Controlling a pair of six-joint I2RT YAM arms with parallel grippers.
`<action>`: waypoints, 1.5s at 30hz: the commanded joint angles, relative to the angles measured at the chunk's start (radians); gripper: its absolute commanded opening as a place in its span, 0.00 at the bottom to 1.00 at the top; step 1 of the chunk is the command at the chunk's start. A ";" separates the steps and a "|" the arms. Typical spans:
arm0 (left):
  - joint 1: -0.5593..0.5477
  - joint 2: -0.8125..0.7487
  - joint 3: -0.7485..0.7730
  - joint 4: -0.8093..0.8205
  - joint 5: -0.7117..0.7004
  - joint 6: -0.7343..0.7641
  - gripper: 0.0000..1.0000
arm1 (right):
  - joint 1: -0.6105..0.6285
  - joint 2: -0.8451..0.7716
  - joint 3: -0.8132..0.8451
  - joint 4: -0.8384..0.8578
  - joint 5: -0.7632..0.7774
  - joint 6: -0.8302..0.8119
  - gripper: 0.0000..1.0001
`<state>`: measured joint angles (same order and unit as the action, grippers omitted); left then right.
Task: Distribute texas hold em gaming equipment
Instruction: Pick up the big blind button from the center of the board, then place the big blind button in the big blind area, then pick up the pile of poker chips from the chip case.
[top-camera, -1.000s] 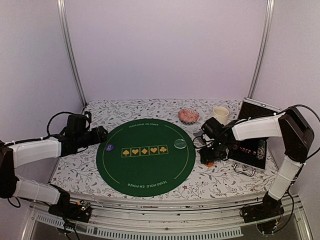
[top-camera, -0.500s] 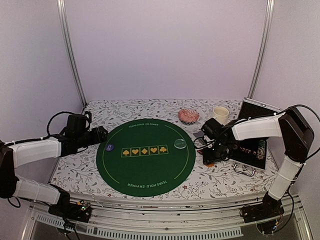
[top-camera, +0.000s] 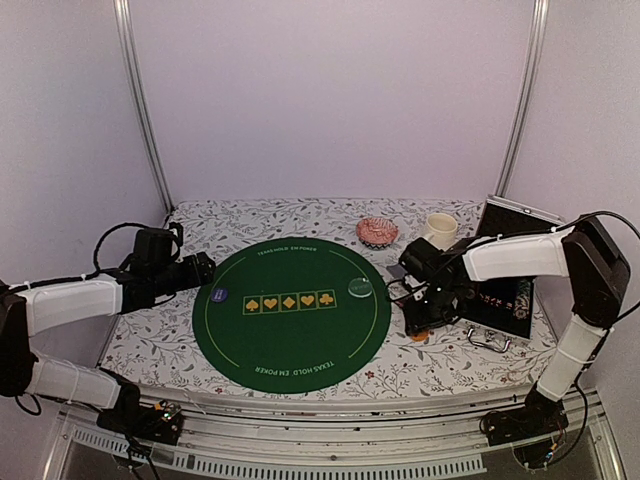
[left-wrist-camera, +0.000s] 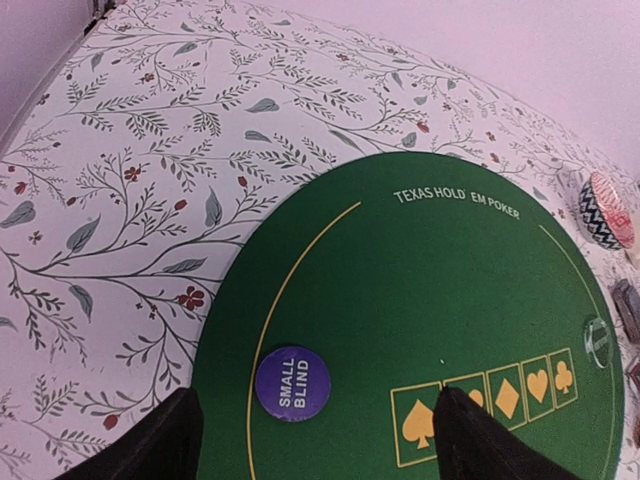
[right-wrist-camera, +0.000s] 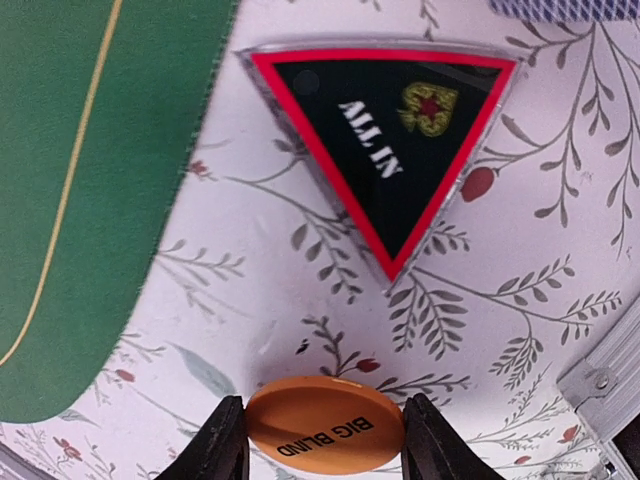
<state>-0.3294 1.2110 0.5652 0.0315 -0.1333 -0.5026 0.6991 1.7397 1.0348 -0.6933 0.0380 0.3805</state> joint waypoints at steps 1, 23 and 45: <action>-0.010 0.001 0.015 0.001 -0.011 0.013 0.82 | 0.078 -0.061 0.090 -0.034 -0.029 0.026 0.35; -0.011 -0.048 0.000 0.003 -0.045 0.050 0.83 | 0.471 0.467 0.769 -0.140 -0.108 -0.038 0.58; -0.012 -0.025 0.133 -0.112 0.165 0.101 0.85 | 0.256 -0.064 0.375 -0.026 -0.010 -0.122 0.99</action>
<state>-0.3298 1.1786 0.6186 -0.0143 -0.0910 -0.4335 1.0760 1.7977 1.5330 -0.7452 0.0101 0.2752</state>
